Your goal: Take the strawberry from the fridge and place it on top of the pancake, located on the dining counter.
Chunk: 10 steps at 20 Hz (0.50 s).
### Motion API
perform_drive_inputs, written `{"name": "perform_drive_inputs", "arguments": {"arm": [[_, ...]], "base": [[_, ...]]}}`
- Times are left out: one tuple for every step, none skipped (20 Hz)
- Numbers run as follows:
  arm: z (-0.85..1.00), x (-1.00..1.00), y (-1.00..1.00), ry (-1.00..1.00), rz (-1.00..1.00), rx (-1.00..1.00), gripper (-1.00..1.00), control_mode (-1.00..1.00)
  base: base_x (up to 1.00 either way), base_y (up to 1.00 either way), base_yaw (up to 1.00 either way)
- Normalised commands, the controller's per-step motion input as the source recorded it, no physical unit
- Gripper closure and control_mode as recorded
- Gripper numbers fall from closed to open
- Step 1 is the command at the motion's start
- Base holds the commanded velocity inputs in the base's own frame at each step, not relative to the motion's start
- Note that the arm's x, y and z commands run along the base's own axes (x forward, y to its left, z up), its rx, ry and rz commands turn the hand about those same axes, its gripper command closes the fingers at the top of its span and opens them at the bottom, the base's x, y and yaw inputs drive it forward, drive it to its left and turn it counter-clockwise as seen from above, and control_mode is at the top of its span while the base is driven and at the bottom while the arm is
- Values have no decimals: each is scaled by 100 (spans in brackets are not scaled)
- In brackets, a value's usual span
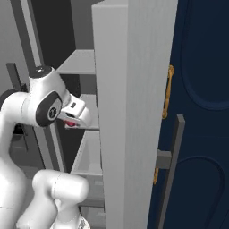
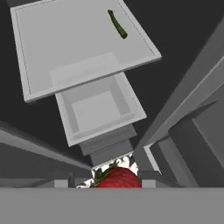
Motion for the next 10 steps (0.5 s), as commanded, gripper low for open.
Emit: {"name": "perform_drive_inputs", "arguments": {"arm": [[-71,-97,0,6,0,0,100,-100],[-66,-89,0,8,0,0,100,-100],[-64,-86,0,9,0,0,100,-100],[-61,-79,0,12,0,0,100,-100],[-64,-58,0,17,0,0,100,-100],[-52,-49,0,11,0,0,100,-100],[-47,-34,0,9,0,0,100,-100],[-45,-24,0,10,0,0,100,-100],[-44,-20,0,8,0,0,100,-100],[-41,-14,0,7,0,0,100,-100]], "base": [[0,0,0],[0,0,0],[0,0,0],[0,0,0],[0,0,0],[0,0,0],[0,0,0],[0,0,0],[0,0,0],[0,0,0]]}}
